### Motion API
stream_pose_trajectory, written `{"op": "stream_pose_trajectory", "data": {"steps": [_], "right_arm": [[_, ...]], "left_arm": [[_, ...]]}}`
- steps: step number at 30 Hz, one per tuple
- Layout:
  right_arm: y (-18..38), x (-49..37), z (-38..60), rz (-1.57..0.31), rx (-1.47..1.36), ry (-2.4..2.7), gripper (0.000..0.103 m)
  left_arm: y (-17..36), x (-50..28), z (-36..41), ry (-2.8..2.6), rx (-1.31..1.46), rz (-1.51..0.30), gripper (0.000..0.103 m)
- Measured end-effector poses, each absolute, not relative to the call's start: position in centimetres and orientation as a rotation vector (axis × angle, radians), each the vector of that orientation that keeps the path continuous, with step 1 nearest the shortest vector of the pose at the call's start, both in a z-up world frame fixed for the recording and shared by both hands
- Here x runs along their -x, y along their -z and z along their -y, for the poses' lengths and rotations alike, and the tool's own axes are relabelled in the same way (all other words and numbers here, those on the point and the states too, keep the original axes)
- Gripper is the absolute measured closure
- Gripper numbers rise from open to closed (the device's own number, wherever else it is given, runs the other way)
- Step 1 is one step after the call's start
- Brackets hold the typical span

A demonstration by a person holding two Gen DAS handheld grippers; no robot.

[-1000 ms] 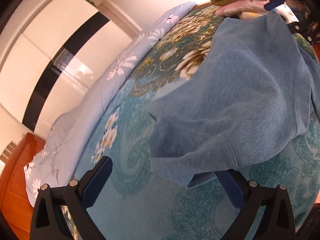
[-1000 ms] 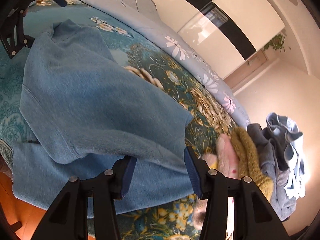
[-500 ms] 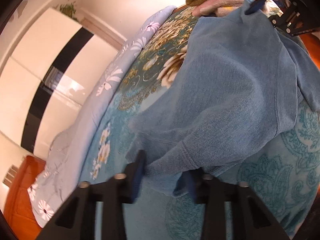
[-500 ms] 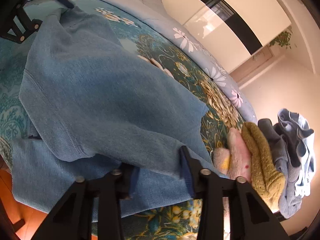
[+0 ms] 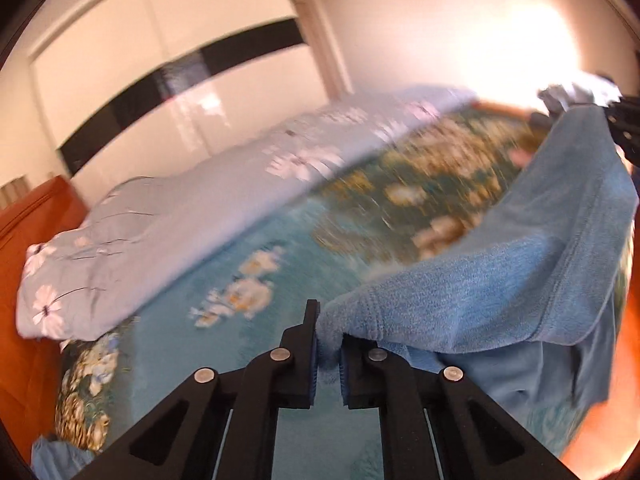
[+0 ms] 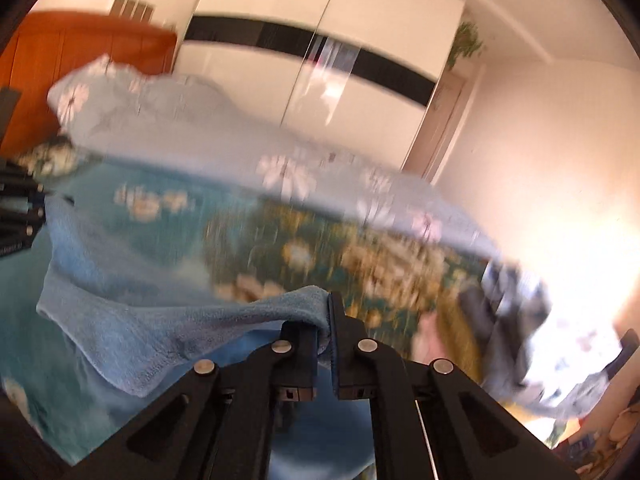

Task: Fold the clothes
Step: 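Lift the sweatshirt with both grippers and shake it out above the bed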

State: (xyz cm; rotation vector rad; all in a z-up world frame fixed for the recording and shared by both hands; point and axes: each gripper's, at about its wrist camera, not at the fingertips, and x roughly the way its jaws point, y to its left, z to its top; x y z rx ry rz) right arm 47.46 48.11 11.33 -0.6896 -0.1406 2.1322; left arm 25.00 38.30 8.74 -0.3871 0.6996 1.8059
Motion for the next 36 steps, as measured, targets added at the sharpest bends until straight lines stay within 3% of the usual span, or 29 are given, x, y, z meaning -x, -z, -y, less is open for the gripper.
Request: {"op": "stream_pose_trajectory", "data": {"steps": [8,15,21,28,36], "right_arm": [[-26.3,-47.2,-43.6,0.214,0.268,-2.164,0.099],[-31.0,-48.8,-35.6,0.356,0.131,-2.212,0.099],[-30.8,-49.6,-31.7,0.441,0.135,-2.274,0.099],[-30.7,-47.9,-32.3,0.49,0.186,-2.324,0.099],[-19.7,-36.3,-42.0,0.345,0.647,-2.345,0.099]], "left_arm": [[-23.6,-22.9,-30.8,-2.041,0.133,-0.464,0.094],[-28.9,-23.7,-21.4,-2.144,-0.013,-0.384,0.094],[-28.8,-24.6,-15.7,-2.193,-0.066,-0.424,0.094],[-28.4,-22.1,-15.3,-2.2,0.01,-0.463,0.092],[-16.6,-14.6,-25.4,-2.177,0.368,-0.637,0.093]]}}
